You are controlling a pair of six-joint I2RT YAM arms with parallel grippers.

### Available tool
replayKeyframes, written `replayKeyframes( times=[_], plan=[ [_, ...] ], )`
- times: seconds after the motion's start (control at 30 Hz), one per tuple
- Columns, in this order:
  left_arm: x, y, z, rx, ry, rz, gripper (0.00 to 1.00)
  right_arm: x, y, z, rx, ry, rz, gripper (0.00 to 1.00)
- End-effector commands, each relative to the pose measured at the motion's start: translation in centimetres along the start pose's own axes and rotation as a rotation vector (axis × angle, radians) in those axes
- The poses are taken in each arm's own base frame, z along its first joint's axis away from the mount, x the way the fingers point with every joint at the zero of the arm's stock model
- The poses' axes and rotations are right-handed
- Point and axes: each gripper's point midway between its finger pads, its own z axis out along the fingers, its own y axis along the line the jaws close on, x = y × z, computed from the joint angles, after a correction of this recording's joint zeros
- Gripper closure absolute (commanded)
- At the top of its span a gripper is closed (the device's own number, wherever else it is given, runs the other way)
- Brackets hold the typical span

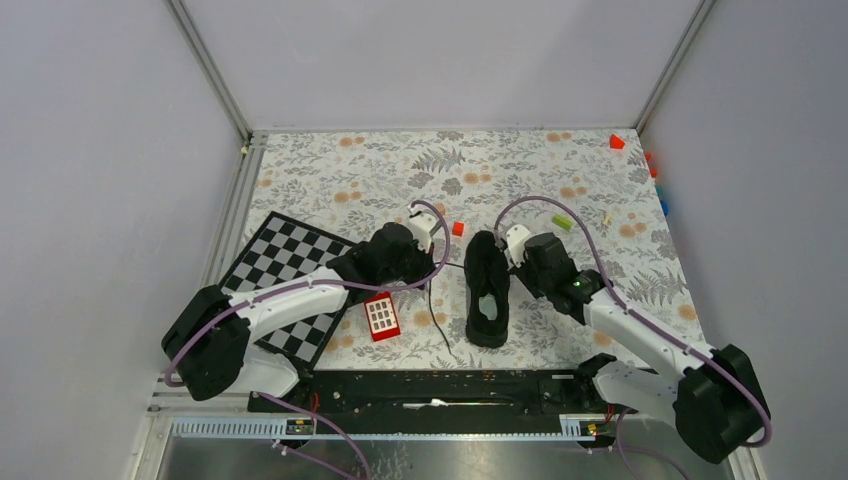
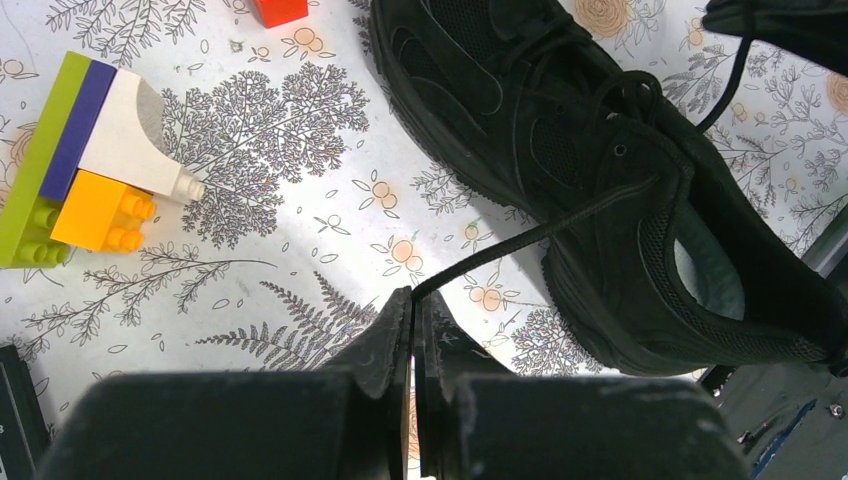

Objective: Tie the shoes
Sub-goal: Cross the shoelace with the shoelace.

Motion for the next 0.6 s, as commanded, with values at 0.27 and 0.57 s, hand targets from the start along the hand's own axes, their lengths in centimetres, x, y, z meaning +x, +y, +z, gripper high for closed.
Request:
replayKeyframes(
  times=[0.27, 0.57],
  plan=[
    [-1.5, 0.8, -1.5, -0.051, -0.064, -0.022, 1.00, -0.6, -2.7, -2.6, 0.174, -0.104, 0.209, 1.00],
    [0.9, 1.9, -2.4, -0.095, -0.016, -0.042, 1.00, 0.2, -5.4, -3.1, 0.346, -0.056, 0.257, 1.00]
  ],
)
